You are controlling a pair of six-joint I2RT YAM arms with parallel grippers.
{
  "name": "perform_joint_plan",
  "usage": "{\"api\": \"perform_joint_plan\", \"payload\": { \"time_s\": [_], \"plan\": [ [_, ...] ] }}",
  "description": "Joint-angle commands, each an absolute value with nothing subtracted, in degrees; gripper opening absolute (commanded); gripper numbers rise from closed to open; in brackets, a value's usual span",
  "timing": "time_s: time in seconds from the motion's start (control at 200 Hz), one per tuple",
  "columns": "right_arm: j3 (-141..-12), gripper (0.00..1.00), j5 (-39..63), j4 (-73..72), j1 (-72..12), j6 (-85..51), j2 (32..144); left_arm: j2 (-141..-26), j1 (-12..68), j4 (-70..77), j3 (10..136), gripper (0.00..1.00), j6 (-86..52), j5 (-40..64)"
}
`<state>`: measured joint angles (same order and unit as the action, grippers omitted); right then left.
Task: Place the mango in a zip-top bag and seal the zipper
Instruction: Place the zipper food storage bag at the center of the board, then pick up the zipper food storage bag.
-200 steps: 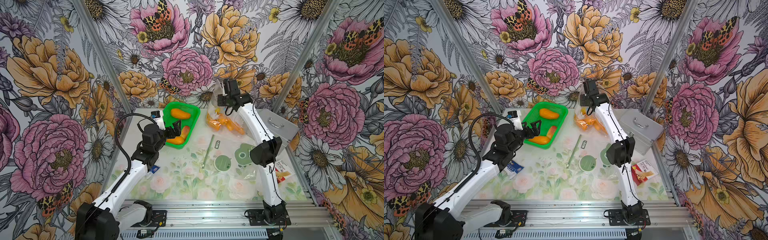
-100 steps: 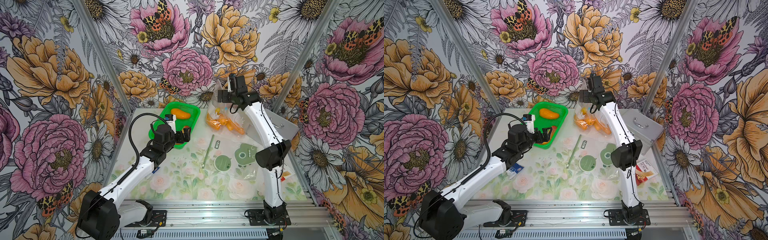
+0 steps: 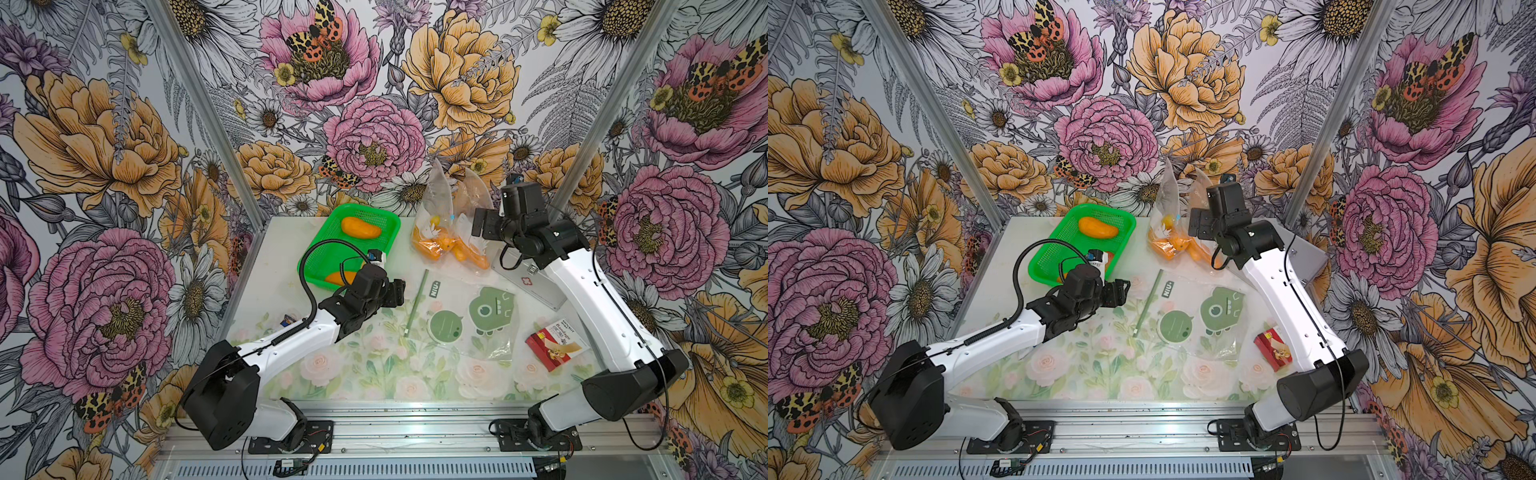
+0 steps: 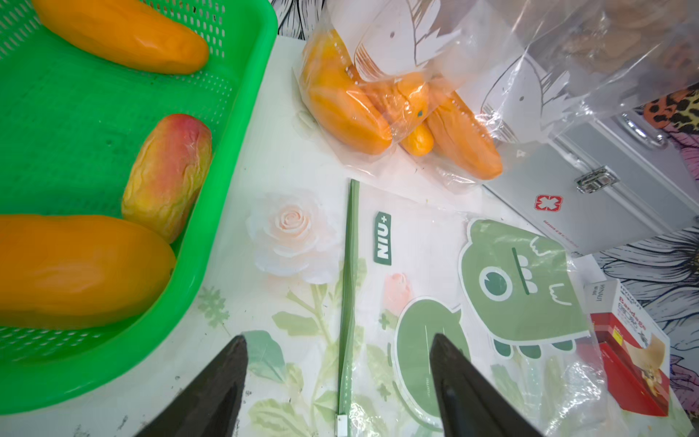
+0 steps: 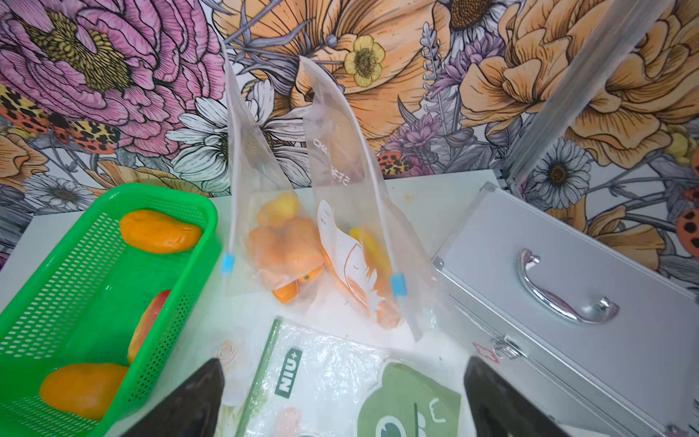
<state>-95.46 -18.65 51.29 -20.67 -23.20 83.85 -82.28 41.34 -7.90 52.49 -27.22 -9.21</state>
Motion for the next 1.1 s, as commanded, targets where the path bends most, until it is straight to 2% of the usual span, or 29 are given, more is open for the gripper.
{"api": "perform_joint_plan", "payload": {
  "time_s": [0.0, 0.285, 0.47, 0.535, 0.721, 0.841, 0.976, 1.091],
  "plan": [
    [-87.5, 0.99, -24.6, 51.6, -21.1, -27.4, 78.5, -87.0, 42.6, -8.1, 55.8, 0.74, -29.2, -8.4],
    [-73.1, 0.99, -28.3, 48.6, -21.1, -28.0, 70.0, -100.6, 43.2, -4.0, 61.5, 0.70, -29.2, -0.2],
    [-71.0, 0.99, -29.0, 47.9, -20.9, -28.8, 68.5, -109.6, 42.6, -4.0, 65.9, 0.68, -28.7, 2.3],
    [-70.7, 0.99, -29.0, 47.7, -20.9, -29.0, 68.5, -111.7, 42.7, -4.2, 67.1, 0.64, -28.2, 2.8],
    [-70.9, 0.99, -28.8, 47.4, -21.0, -28.9, 68.8, -114.7, 43.2, -7.9, 69.7, 0.59, -26.6, -0.9],
    [-70.8, 0.99, -28.9, 46.9, -20.9, -28.9, 68.8, -116.4, 44.4, -11.2, 71.9, 0.46, -24.5, -4.1],
    [-70.9, 0.99, -28.7, 46.7, -21.0, -28.9, 68.9, -117.2, 45.1, -12.4, 72.2, 0.39, -24.8, -6.2],
    [-70.8, 0.99, -28.5, 46.5, -21.1, -28.9, 69.0, -117.4, 45.3, -12.5, 72.2, 0.17, -24.7, -7.3]
  ]
}}
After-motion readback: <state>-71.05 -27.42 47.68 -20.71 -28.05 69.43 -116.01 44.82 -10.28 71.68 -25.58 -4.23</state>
